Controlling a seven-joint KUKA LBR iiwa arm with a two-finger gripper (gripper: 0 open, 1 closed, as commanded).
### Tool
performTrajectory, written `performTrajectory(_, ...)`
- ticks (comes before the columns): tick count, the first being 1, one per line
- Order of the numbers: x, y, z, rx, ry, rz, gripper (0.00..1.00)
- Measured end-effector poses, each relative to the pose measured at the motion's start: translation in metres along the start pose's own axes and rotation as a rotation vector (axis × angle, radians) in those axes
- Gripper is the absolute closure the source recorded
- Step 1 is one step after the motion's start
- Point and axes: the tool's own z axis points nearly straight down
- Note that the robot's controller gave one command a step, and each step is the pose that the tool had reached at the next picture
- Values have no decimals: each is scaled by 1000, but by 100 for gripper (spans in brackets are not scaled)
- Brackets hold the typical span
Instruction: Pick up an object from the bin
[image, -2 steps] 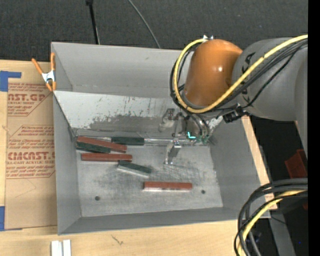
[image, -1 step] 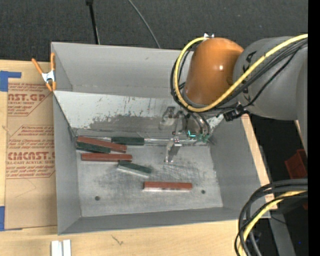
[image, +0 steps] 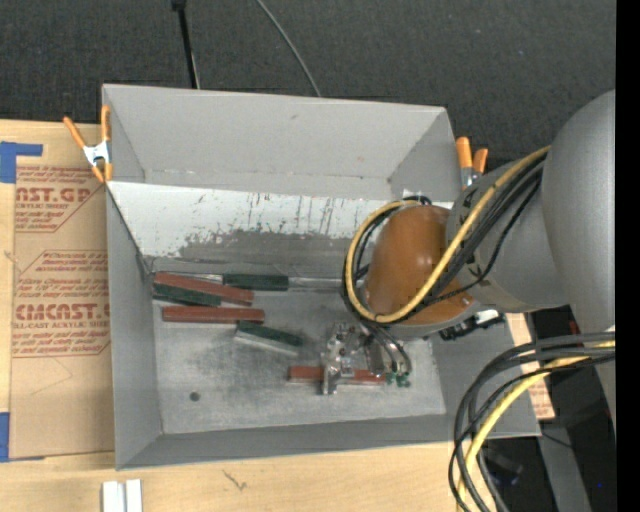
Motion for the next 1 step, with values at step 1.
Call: performTrajectory(1,0,0,0,0,0,0,100)
